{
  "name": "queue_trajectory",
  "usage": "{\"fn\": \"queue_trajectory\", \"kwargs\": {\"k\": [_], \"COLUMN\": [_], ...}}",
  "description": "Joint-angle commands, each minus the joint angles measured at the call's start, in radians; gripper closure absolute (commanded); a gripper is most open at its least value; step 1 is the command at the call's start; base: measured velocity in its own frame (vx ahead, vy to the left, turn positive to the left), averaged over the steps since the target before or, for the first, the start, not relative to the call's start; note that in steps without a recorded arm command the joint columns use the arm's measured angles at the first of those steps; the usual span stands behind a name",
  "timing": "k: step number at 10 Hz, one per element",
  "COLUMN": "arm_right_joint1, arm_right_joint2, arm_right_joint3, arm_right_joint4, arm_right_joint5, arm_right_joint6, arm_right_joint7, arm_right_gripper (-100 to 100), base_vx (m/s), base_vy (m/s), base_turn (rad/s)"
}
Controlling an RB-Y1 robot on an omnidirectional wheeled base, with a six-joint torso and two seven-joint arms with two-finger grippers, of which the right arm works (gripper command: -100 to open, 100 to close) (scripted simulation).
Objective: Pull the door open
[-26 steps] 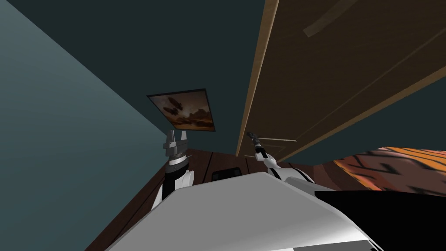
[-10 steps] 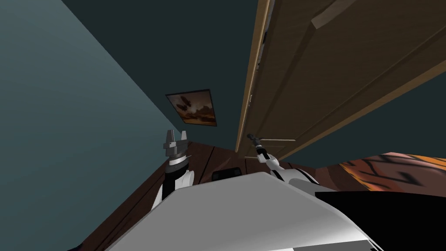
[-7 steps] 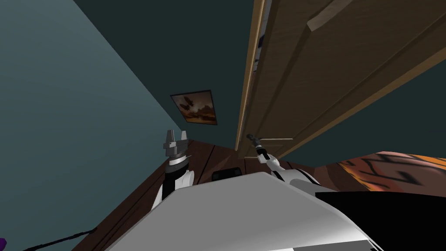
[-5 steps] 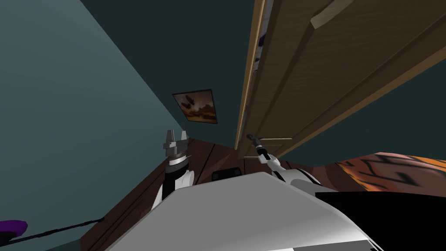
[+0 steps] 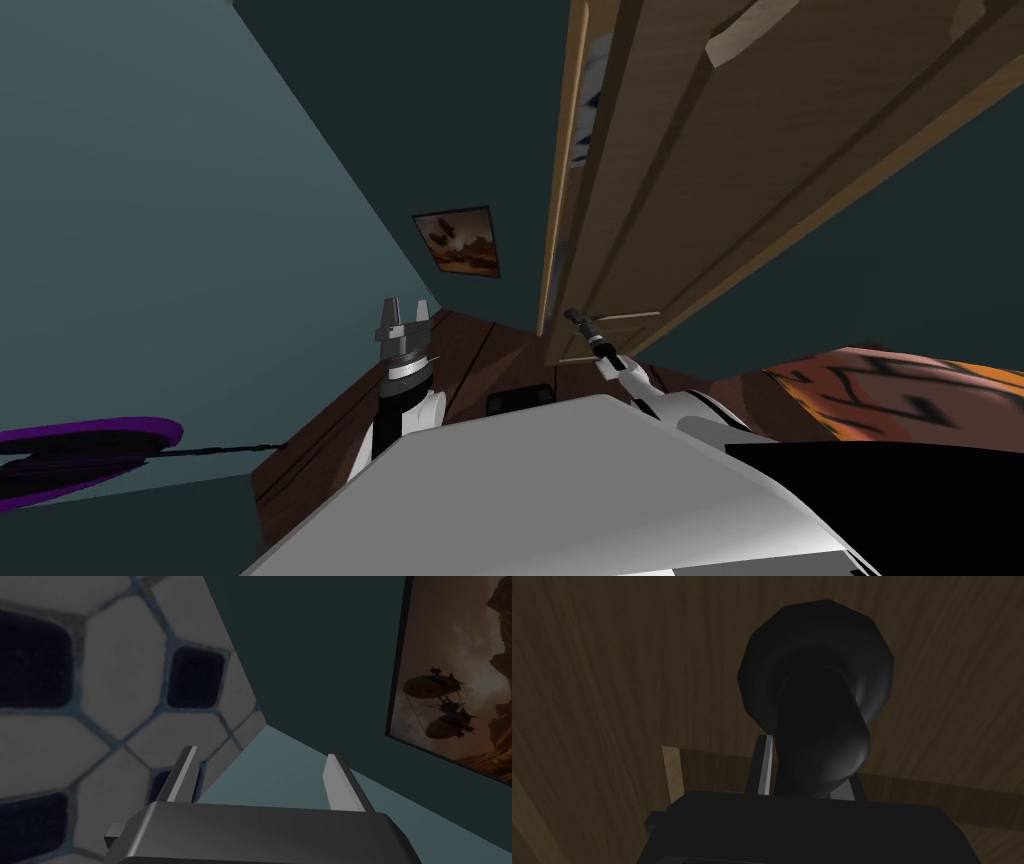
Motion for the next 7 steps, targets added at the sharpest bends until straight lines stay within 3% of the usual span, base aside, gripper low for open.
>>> {"fn": "queue_trajectory", "kwargs": {"k": [1,2,4,7], "arm_right_joint1": [0.006,0.008,0.029,0.055], "arm_right_joint2": [-0.012,-0.005,-0.022,-0.051], "arm_right_joint3": [0.017,0.012,0.049,0.094], "arm_right_joint4": [-0.006,-0.011,-0.027,-0.048], "arm_right_joint5": [0.01,0.007,0.031,0.06], "arm_right_joint6": [-0.014,-0.003,-0.037,-0.085], "arm_right_joint7": [-0.021,-0.013,-0.05,-0.096], "arm_right_gripper": [100,100,100,100], "base_vx": [-0.258,-0.124,-0.206,-0.241], "base_vy": [-0.109,-0.045,-0.044,-0.122], "base_turn": [0.087,0.034,0.05,0.049]}}
